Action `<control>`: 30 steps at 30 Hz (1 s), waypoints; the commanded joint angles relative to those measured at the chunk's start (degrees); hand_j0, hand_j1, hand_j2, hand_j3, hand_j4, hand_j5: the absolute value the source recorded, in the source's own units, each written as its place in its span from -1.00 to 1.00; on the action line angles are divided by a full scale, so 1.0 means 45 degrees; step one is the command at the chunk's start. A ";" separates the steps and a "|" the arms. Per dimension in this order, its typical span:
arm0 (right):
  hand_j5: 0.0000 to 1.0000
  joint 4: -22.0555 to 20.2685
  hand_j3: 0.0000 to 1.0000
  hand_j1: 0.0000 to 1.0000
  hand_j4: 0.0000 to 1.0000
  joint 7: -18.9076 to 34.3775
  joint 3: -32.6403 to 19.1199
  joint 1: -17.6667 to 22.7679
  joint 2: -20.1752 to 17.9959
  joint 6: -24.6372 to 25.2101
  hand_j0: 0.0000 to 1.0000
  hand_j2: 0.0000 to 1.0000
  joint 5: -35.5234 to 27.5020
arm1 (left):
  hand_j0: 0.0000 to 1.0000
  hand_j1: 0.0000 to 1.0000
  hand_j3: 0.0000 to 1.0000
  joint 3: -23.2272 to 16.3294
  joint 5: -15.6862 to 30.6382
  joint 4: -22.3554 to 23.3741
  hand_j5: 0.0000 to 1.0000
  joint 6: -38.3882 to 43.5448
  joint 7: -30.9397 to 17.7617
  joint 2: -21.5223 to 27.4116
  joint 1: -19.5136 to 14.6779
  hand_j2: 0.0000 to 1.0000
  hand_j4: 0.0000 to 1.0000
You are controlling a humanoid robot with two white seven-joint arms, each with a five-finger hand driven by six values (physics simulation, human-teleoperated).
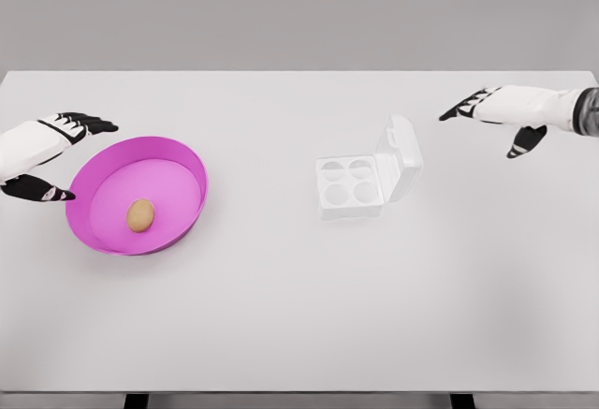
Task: Pack egg into the box and close the box lid
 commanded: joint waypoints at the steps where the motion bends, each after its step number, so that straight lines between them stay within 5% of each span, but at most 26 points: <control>1: 1.00 -0.0037 1.00 1.00 1.00 -0.0005 0.0017 0.0000 -0.0184 0.0033 1.00 1.00 -0.0056 | 1.00 1.00 1.00 -0.0019 0.0066 -0.0018 1.00 0.0025 0.0005 0.0031 0.0000 1.00 1.00; 5: 1.00 0.0061 1.00 1.00 1.00 -0.0005 -0.0041 -0.0176 -0.0379 0.0033 1.00 1.00 0.0022 | 1.00 1.00 1.00 -0.0038 0.0026 -0.0096 1.00 0.0025 -0.0190 0.0050 -0.0058 1.00 1.00; 11: 1.00 0.0080 1.00 1.00 1.00 -0.0005 -0.0080 -0.0332 -0.0672 0.0033 1.00 1.00 0.0041 | 1.00 1.00 1.00 -0.0038 0.0007 -0.0428 1.00 0.0025 -0.2714 -0.0047 -0.0273 1.00 1.00; 20: 1.00 -0.0017 1.00 1.00 1.00 -0.0005 -0.0061 -0.0410 -0.0673 0.0033 1.00 1.00 0.0100 | 0.85 0.85 0.85 0.0000 -0.0267 -0.1971 0.85 0.0025 -0.2714 0.0011 -0.0566 0.85 0.85; 30: 1.00 -0.0330 1.00 1.00 1.00 -0.0005 -0.0061 -0.0469 -0.0634 0.0033 1.00 1.00 0.0100 | 0.58 0.58 0.58 -0.0117 -0.0813 -0.1971 0.58 0.0025 -0.2714 -0.0379 -0.0411 0.58 0.58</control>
